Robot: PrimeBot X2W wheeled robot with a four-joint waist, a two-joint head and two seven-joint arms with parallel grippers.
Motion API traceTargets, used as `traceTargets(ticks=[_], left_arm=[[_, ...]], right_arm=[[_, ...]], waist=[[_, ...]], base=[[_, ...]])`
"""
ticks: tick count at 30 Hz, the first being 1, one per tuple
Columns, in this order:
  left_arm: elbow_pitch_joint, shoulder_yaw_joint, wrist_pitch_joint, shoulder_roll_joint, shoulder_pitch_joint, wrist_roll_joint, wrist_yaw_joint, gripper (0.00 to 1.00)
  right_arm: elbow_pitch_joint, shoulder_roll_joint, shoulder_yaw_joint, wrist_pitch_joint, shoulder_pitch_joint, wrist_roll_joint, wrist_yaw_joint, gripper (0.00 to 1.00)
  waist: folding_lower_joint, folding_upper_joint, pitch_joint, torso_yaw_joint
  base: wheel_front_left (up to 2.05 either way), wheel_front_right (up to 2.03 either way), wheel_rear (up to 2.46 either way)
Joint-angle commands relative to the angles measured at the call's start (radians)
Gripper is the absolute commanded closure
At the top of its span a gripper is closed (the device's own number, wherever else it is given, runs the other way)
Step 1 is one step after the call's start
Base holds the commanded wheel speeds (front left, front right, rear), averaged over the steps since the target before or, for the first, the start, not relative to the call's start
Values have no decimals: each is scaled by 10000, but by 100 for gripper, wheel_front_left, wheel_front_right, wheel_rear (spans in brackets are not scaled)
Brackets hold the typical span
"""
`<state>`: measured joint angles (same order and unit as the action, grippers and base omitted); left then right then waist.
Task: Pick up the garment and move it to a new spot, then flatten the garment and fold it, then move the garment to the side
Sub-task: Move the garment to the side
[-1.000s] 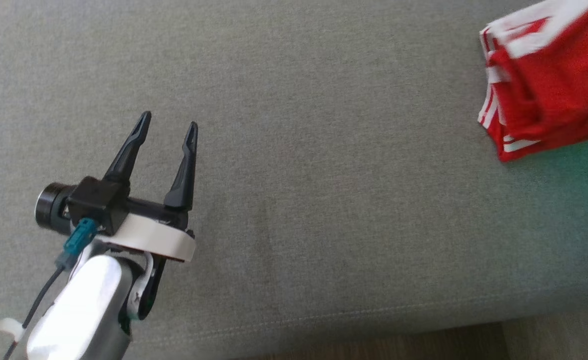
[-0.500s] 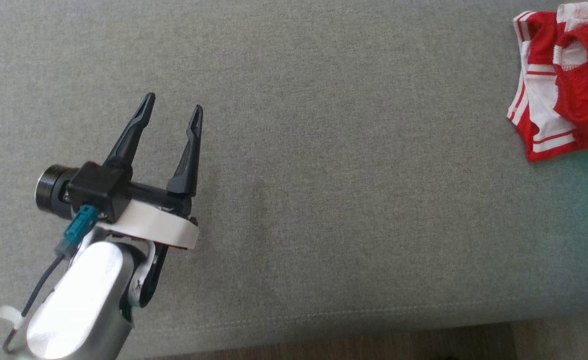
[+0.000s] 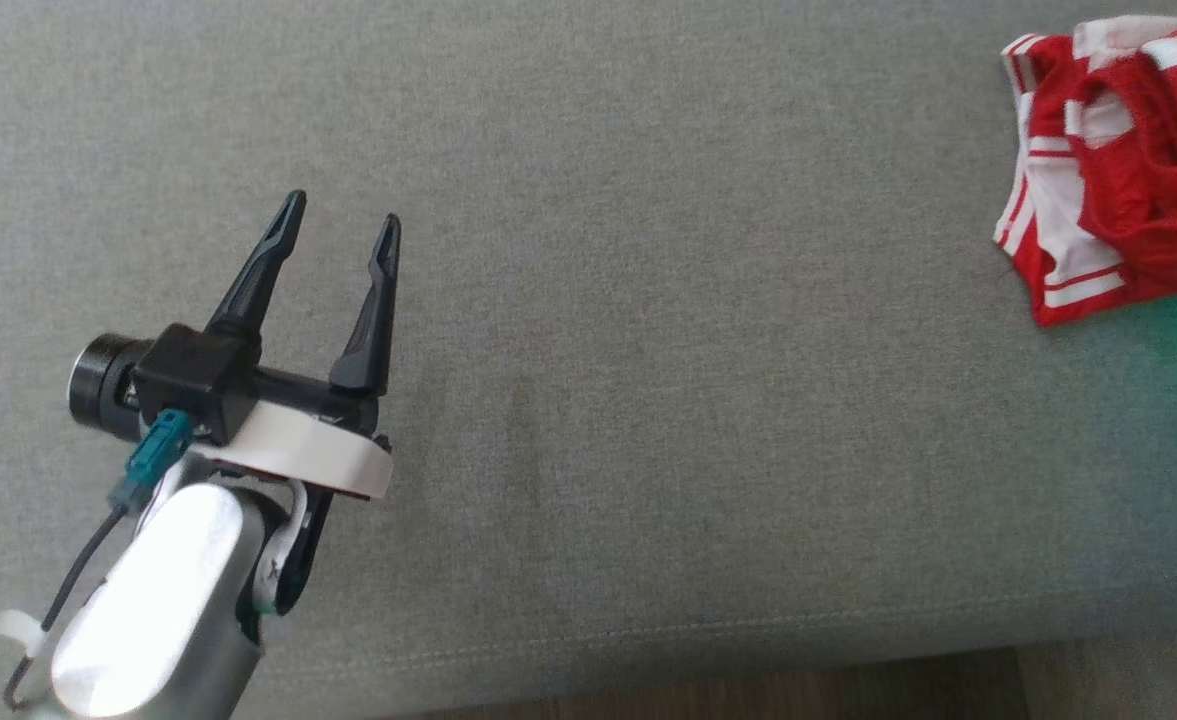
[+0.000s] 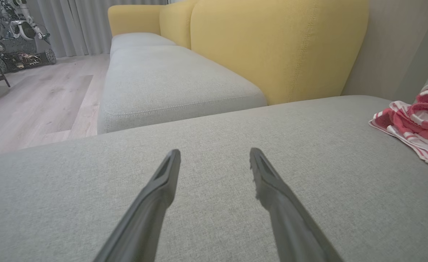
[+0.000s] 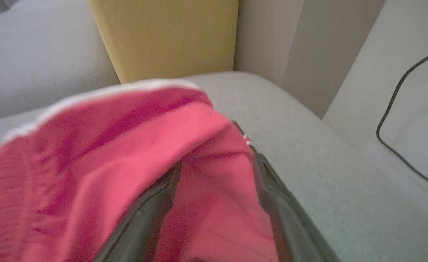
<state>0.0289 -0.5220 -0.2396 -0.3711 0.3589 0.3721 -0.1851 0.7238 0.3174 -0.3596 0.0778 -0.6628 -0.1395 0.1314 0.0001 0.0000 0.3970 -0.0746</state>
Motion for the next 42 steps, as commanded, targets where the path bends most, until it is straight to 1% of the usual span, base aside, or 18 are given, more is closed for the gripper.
traceTargets(ticks=[1,4,9,15,20,27,33,42], left_arm=[[-219,445,-70,-265,103,62,-89,0],[-174,518,-91,-259,-126,144,-196,0],[-157,675,-123,-239,-541,301,-397,0],[-202,947,-155,-250,-1071,524,-639,0],[-243,1116,-169,-323,-1483,652,-785,0],[-154,1186,-170,-477,-2008,752,-887,0],[-160,1132,-154,-569,-2369,737,-977,0],[-242,947,21,-767,-2899,673,-1097,0]], right_arm=[[-703,-16,266,-305,238,-55,-7,0],[-1645,-311,504,-722,808,-106,-7,0],[-3553,-1047,862,-983,2041,-77,-7,0],[-5685,-1947,1665,-909,3371,-51,-7,0],[-6849,-2356,2512,-739,4133,65,-7,0],[-7445,-2594,3456,-600,4932,237,-7,0],[-7502,-2645,3686,-517,5442,305,-7,0],[-7609,-2668,3736,-360,6092,348,-7,0]], waist=[[-1,0,-248,-33],[-1,0,-559,-67],[-1,0,-1085,-23],[-1,0,-1627,172],[-1,0,-2006,431],[-1,0,-2680,710],[-1,0,-3147,782],[-1,0,-3793,757]], base=[[0,0,0],[0,0,0],[0,0,0],[0,0,0],[0,0,0],[0,0,0],[0,0,0],[0,0,0]])
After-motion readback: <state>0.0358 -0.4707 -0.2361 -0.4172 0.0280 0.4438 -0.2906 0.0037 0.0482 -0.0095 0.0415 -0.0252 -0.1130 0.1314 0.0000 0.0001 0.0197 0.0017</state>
